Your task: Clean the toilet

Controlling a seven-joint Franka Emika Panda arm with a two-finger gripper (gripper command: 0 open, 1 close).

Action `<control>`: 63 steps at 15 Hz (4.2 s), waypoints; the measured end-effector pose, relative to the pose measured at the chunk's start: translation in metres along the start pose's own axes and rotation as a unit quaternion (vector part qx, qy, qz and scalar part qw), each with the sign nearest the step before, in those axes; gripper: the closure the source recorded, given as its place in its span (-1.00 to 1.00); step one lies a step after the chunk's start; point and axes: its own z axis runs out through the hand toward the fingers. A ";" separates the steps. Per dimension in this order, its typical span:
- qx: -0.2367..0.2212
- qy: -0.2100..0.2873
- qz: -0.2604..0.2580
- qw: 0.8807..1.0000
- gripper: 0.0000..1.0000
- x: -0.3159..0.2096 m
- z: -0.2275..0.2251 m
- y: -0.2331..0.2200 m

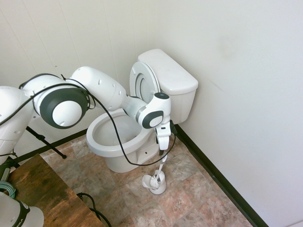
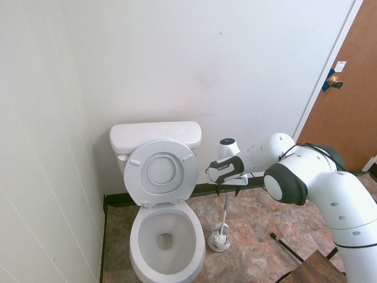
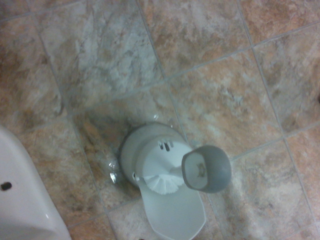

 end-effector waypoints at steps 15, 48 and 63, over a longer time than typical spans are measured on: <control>-0.041 -0.038 -0.021 0.998 -1.00 0.026 0.092 -0.027; -0.011 -0.036 -0.040 0.998 1.00 0.030 0.088 -0.026; 0.011 -0.016 -0.031 0.999 1.00 0.030 -0.034 0.077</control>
